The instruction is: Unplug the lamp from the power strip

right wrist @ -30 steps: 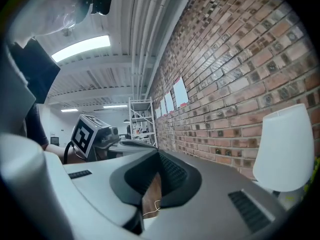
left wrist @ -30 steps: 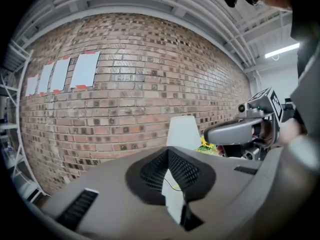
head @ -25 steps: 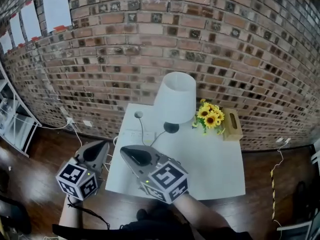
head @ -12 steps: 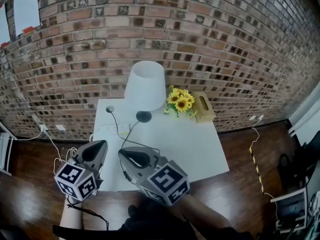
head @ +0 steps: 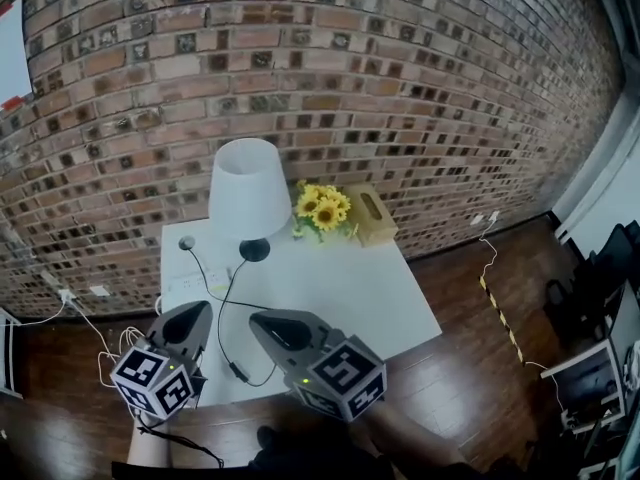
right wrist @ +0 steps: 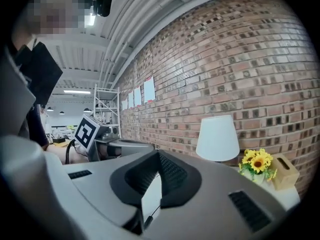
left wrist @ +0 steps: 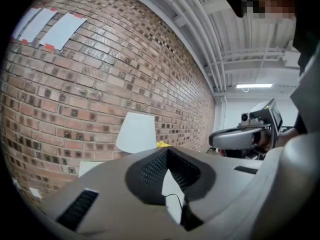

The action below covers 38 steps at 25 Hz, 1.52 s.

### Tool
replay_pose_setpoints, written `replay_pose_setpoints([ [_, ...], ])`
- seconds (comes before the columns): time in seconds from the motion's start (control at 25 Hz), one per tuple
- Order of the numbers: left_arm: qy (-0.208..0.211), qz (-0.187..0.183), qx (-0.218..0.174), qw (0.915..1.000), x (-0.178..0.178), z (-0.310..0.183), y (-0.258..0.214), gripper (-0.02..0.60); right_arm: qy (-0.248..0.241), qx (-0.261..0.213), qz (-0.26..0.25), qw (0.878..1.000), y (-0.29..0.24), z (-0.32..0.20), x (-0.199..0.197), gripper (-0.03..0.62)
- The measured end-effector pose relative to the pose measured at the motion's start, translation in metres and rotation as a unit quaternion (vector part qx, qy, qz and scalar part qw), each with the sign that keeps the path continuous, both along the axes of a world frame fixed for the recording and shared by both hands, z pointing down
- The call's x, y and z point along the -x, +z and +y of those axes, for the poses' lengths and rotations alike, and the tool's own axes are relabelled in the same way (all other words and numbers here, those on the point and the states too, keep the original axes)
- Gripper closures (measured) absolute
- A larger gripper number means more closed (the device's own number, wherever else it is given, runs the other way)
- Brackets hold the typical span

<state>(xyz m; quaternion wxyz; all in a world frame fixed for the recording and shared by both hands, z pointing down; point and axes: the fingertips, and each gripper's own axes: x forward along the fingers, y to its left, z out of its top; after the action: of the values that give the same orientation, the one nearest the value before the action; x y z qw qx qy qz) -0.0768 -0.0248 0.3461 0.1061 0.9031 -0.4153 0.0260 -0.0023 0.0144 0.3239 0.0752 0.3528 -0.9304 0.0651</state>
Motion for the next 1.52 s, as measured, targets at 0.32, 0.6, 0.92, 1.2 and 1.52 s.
replay_pose_setpoints([
  [0.32, 0.047, 0.071, -0.013, 0.9963, -0.056, -0.002, -0.044, 0.56, 0.04, -0.01, -0.024, 0.999, -0.006, 0.002, -0.058, 0.591],
  [0.6, 0.083, 0.052, -0.008, 0.9952, -0.149, 0.012, -0.054, 0.56, 0.091, -0.02, -0.052, 0.994, -0.014, 0.017, -0.153, 0.591],
  [0.92, 0.133, 0.014, -0.024, 0.9907, -0.275, 0.041, -0.064, 0.56, 0.129, -0.03, -0.068, 0.989, -0.016, 0.044, -0.272, 0.591],
  [1.2, 0.175, -0.02, -0.038, 0.9836, -0.379, 0.069, -0.062, 0.56, 0.171, -0.035, -0.08, 0.981, -0.014, 0.071, -0.371, 0.591],
  [1.52, 0.24, -0.045, -0.039, 0.9689, -0.48, 0.098, -0.061, 0.56, 0.223, -0.045, -0.089, 0.97, -0.018, 0.102, -0.461, 0.592],
])
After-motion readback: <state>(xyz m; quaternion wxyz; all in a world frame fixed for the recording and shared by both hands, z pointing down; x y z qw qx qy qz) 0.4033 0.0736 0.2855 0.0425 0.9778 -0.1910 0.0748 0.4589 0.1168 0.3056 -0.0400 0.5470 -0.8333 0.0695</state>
